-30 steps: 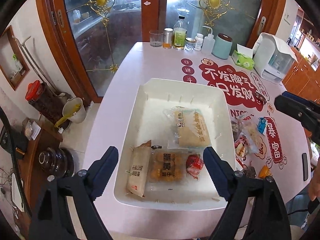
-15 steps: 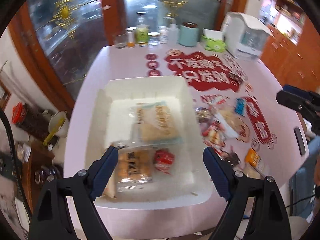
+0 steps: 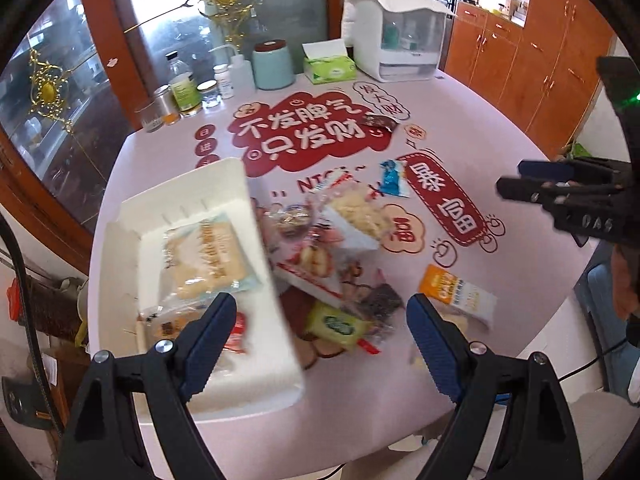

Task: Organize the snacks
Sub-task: 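Grasp the orange OATS bar with right gripper while left grasps floss cake bag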

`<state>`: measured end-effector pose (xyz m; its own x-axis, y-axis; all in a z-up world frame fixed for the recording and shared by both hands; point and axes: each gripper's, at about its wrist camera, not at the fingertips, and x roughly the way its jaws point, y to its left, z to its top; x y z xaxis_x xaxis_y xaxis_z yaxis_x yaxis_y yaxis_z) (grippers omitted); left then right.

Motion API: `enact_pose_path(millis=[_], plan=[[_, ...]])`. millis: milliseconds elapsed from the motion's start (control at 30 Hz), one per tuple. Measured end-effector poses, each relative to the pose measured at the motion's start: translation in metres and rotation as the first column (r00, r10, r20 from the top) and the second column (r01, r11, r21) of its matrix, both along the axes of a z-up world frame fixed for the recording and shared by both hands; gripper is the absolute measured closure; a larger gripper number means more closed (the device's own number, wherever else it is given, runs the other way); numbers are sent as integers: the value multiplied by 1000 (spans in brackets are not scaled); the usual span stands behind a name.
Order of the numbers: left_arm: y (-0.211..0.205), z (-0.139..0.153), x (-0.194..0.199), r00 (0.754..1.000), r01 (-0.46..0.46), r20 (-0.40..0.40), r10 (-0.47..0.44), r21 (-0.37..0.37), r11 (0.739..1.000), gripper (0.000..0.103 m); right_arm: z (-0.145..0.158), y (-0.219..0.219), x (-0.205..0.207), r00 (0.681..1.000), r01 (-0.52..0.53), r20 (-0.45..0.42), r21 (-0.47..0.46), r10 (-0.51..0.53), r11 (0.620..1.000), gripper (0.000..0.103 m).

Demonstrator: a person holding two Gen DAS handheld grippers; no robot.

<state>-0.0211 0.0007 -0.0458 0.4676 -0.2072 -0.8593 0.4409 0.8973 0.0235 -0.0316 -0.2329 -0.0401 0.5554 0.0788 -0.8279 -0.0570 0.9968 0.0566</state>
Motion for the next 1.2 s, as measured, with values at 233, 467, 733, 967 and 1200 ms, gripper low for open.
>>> enact_pose_path(millis=[233, 467, 733, 967, 1200], plan=[[-51, -38, -15, 995, -47, -92, 47, 2, 999, 13, -54, -16, -10, 981, -151, -131, -24, 146, 988, 52], [-84, -105, -28, 970, -82, -228, 79, 0, 997, 13, -114, -15, -26, 915, -335, -248, -25, 319, 942, 52], [-100, -158, -39, 944, -121, -308, 121, 19, 993, 13, -163, -8, -36, 838, -473, -316, -11, 445, 881, 52], [-91, -175, -36, 920, -191, -351, 177, -7, 981, 13, -174, -4, -33, 836, -490, -299, -29, 460, 871, 51], [-87, -181, -33, 906, -236, -372, 200, -55, 970, 13, -172, 0, -35, 830, -526, -263, -78, 492, 847, 60]])
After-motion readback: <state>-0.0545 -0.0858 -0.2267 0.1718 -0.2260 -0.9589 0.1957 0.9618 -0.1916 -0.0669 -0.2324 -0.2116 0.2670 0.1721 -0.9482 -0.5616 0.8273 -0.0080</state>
